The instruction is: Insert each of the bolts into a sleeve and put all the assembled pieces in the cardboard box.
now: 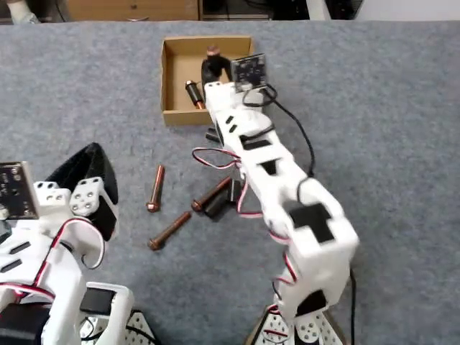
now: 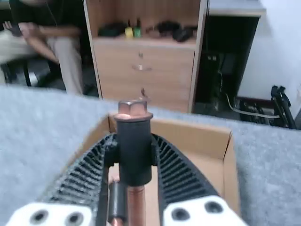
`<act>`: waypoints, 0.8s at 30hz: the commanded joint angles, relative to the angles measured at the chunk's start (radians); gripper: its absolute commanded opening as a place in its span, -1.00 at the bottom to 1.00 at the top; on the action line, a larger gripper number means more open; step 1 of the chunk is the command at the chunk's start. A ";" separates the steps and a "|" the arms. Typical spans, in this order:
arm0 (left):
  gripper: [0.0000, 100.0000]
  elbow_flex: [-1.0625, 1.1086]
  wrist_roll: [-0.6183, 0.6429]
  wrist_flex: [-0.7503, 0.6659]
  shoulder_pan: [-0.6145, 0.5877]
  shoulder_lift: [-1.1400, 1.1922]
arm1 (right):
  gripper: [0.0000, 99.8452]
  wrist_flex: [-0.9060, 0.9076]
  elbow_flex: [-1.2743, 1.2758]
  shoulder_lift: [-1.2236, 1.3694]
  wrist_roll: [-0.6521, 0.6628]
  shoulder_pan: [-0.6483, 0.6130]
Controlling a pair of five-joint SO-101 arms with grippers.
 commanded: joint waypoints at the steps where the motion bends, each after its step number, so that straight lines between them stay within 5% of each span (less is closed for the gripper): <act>1: -0.96 0.000 -0.012 0.002 -0.064 -0.001 | -0.99 -0.035 -0.140 0.064 0.068 0.018; 9: -0.96 0.000 -0.012 0.002 -0.083 -0.001 | -0.44 -0.035 -0.162 0.085 0.121 0.016; 19: -0.96 0.006 -0.012 0.000 -0.078 -0.001 | -0.53 -0.035 0.028 -0.073 0.127 -0.002; 24: -0.96 0.021 -0.012 0.002 -0.083 -0.001 | -0.82 -0.035 0.300 -0.308 0.129 -0.018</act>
